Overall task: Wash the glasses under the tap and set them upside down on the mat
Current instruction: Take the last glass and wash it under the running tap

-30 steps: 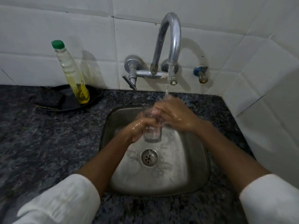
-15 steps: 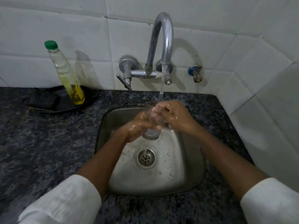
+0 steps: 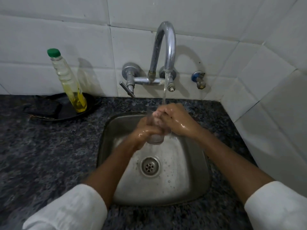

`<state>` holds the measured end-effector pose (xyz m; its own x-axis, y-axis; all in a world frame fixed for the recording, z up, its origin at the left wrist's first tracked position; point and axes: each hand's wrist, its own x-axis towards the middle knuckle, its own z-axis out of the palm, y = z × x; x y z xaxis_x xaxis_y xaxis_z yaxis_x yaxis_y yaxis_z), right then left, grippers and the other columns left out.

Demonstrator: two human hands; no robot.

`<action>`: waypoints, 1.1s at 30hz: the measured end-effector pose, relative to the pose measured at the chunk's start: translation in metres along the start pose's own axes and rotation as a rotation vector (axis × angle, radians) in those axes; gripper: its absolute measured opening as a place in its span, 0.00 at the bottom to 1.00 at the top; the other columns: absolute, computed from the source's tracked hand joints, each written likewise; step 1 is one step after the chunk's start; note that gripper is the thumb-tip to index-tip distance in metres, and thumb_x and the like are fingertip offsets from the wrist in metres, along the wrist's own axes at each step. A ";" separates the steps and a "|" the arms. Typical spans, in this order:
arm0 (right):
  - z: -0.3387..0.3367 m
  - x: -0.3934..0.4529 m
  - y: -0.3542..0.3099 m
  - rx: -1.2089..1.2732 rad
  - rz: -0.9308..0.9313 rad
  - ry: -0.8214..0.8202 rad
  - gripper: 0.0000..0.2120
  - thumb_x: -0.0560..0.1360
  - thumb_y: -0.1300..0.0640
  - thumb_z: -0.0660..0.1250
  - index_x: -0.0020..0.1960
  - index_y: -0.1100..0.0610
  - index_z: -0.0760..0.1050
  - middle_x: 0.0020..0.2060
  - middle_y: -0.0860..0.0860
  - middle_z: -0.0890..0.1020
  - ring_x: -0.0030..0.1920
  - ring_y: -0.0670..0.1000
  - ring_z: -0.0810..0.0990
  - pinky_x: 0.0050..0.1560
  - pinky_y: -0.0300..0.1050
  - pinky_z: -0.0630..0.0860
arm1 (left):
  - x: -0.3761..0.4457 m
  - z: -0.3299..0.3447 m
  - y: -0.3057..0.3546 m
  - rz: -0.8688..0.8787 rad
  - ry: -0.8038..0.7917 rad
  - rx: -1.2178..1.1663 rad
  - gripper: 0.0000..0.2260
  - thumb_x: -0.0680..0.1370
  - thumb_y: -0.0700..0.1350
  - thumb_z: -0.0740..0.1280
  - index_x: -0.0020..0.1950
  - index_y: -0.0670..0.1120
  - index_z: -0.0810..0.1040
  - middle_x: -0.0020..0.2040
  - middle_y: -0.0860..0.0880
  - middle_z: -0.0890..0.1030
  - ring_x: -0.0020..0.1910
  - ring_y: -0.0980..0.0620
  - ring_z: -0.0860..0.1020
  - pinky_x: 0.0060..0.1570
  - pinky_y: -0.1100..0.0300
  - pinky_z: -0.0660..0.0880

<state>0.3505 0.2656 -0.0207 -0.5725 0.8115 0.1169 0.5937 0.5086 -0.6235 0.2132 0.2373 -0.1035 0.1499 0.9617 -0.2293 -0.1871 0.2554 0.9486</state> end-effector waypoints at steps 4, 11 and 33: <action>0.012 0.008 -0.006 -0.139 0.138 0.100 0.15 0.80 0.56 0.63 0.40 0.63 0.81 0.35 0.57 0.83 0.36 0.54 0.81 0.42 0.46 0.76 | -0.007 0.042 -0.003 0.141 0.520 0.392 0.21 0.67 0.54 0.76 0.57 0.51 0.77 0.48 0.54 0.82 0.45 0.55 0.82 0.44 0.55 0.81; 0.000 -0.005 0.003 0.029 -0.011 0.103 0.16 0.80 0.56 0.63 0.37 0.61 0.80 0.27 0.46 0.80 0.30 0.46 0.78 0.37 0.44 0.74 | -0.002 -0.006 0.009 -0.022 -0.221 -0.024 0.19 0.66 0.33 0.72 0.55 0.43 0.78 0.50 0.42 0.81 0.49 0.40 0.80 0.44 0.50 0.81; 0.004 -0.005 0.018 0.056 -0.027 0.218 0.18 0.77 0.50 0.64 0.31 0.58 0.75 0.25 0.48 0.76 0.26 0.46 0.73 0.33 0.42 0.69 | -0.013 0.004 0.002 -0.153 -0.182 -0.074 0.27 0.70 0.29 0.72 0.66 0.47 0.74 0.59 0.43 0.83 0.53 0.46 0.84 0.52 0.47 0.82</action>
<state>0.3613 0.2697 -0.0354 -0.4479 0.8442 0.2945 0.5439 0.5187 -0.6596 0.2145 0.2254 -0.0980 0.3528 0.8795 -0.3194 -0.2185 0.4094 0.8858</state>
